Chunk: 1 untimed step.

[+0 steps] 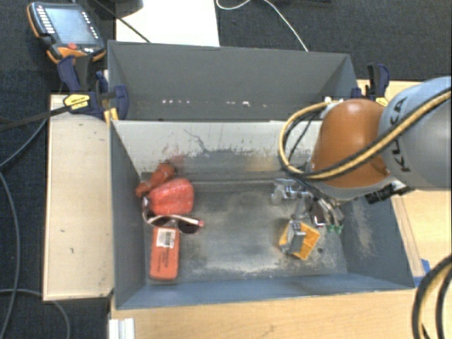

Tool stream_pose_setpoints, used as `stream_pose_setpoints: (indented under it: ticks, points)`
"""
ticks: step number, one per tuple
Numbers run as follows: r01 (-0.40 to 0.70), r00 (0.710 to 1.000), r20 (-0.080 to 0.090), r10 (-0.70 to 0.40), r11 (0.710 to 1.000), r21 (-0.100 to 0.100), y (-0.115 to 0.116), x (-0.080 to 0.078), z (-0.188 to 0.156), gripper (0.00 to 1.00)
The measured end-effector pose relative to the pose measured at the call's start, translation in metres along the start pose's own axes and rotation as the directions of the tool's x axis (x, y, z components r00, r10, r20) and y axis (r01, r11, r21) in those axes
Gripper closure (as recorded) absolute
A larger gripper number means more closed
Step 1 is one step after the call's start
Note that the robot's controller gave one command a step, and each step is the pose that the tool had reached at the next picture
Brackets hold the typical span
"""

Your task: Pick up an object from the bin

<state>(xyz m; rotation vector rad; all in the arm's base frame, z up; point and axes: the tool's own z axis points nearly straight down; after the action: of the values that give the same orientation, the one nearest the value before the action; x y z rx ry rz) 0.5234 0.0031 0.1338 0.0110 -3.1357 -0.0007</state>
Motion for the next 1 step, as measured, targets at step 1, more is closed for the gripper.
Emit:
stream_pose_setpoints:
  ticks: [1]
  points:
    - [0.000, 1.000, 0.008, 0.000, 1.000, 0.000, 0.0000, -0.0020, -0.0042, 0.00]
